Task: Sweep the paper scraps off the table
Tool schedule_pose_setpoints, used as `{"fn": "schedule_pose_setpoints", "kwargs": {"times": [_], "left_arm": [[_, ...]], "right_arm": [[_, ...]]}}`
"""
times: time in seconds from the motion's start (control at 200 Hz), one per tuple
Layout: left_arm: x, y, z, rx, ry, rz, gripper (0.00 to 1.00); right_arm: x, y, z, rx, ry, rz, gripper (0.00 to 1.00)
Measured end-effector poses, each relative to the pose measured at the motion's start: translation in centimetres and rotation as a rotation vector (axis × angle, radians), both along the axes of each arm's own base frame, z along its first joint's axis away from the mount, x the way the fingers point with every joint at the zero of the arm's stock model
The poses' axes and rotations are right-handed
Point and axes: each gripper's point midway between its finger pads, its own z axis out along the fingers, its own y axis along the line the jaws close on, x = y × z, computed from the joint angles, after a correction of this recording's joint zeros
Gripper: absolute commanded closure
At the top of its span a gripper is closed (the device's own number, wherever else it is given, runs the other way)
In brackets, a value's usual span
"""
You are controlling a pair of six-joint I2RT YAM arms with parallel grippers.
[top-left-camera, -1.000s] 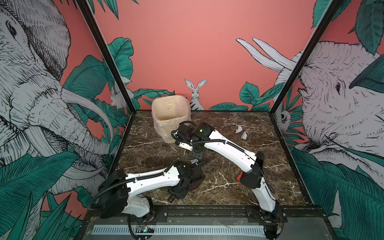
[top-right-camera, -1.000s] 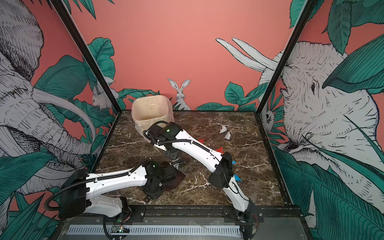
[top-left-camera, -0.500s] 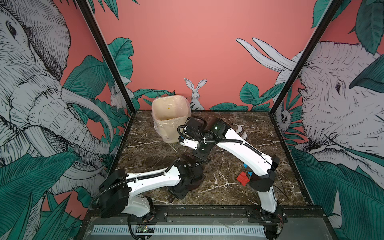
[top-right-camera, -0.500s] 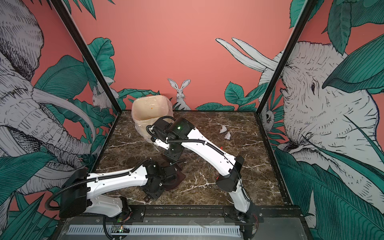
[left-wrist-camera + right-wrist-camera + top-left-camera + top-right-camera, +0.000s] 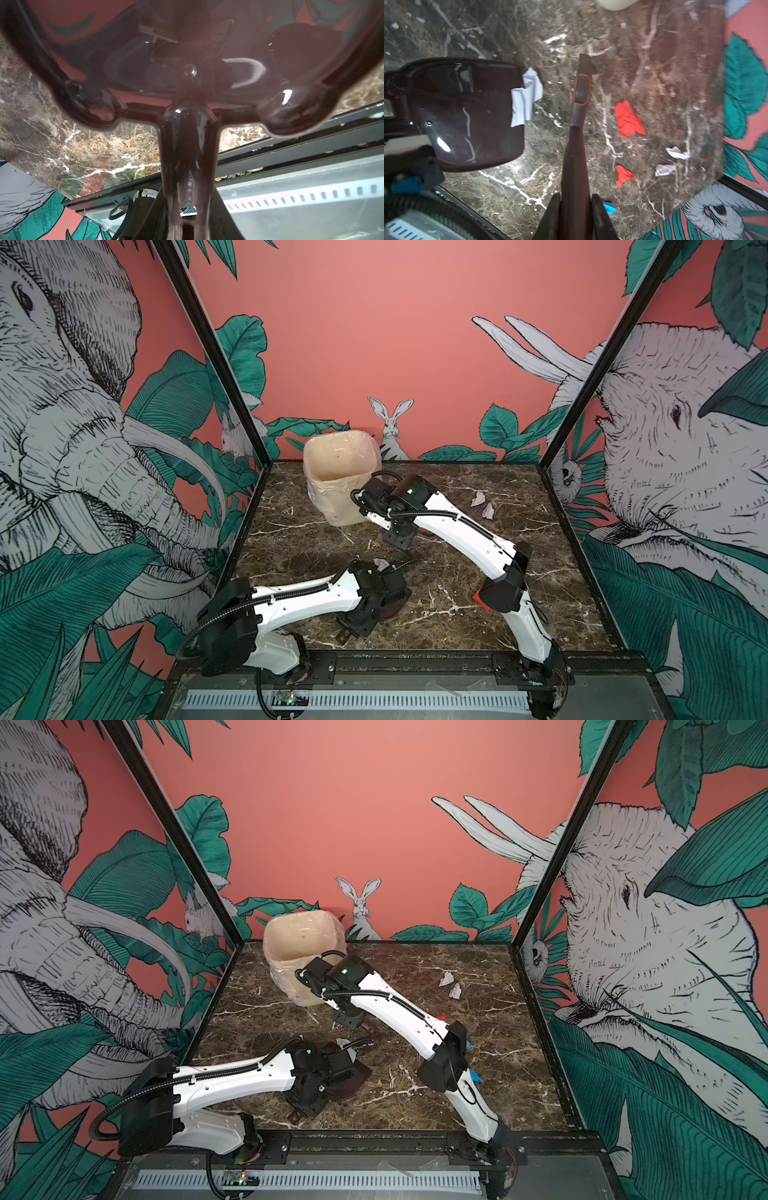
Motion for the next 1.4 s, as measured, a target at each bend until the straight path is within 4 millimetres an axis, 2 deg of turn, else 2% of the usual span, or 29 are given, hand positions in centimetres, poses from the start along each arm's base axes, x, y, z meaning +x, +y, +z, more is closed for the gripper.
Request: {"fn": "schedule_pose_setpoints", "kwargs": {"times": [0.09,0.32,0.505,0.635,0.795,0.98,1.075,1.18,1.401], "left_arm": [[0.0,0.0,0.0,0.000,0.002,0.001,1.00],[-0.1,0.0,0.0,0.000,0.003,0.004,1.00],[-0.1,0.2,0.0,0.005,0.001,0.008,1.00],[0.1,0.2,0.1,-0.002,-0.016,0.012,1.00],[0.5,0.2,0.7,-0.029,-0.053,0.016,1.00],[0.1,0.3,0.5,-0.034,-0.049,0.031,1.00],[-0.5,0.0,0.5,-0.039,-0.037,0.031,1.00],[-1.3,-0.3,0.4,-0.049,-0.017,0.033,1.00],[-2.7,-0.2,0.1,-0.059,0.022,0.067,1.00]], "right_arm": [[-1.2,0.8,0.0,0.010,0.020,0.028,1.00],[-4.8,2.3,2.2,0.151,0.138,0.064,1.00],[-6.8,2.1,5.0,0.254,0.190,0.067,1.00],[-7.3,1.5,6.9,0.300,0.181,0.059,1.00],[-6.2,-0.6,7.9,0.299,0.137,0.001,1.00],[-2.9,-4.3,8.8,0.267,0.035,-0.103,1.00],[-1.3,-5.6,8.3,0.226,-0.007,-0.139,1.00],[-0.1,-5.7,7.1,0.179,-0.035,-0.145,1.00],[2.1,-3.1,2.8,0.109,-0.028,-0.113,1.00]]}}
